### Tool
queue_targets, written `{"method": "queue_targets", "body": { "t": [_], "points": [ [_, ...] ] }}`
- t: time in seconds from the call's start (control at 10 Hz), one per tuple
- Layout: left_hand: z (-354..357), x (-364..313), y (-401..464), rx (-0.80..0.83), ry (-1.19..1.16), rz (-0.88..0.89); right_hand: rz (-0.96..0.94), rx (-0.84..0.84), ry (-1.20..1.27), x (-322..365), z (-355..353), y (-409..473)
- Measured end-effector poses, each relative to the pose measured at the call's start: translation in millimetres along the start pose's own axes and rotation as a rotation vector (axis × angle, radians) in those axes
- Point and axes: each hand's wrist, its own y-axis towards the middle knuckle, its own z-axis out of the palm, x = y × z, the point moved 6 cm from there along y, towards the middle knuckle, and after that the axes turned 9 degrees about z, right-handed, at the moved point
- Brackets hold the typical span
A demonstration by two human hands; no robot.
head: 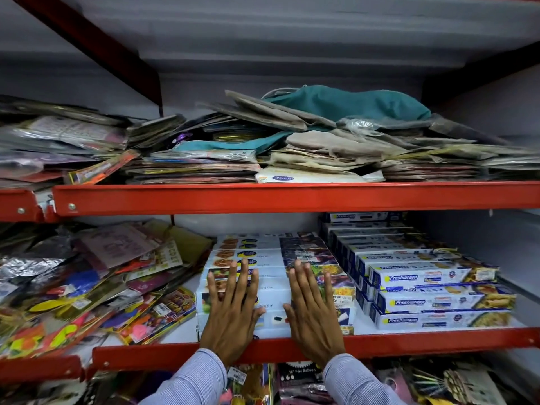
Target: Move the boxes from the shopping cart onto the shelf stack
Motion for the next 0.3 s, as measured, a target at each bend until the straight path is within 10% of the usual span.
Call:
{"method": "queue_targets", "body": {
  "t": [0.3],
  "points": [
    [-2.5,-2.9,-0.1,-0.061,0.006,0.013,-0.006,-0.047,0.016,2.9,-1.3,-1.0]
  ]
}}
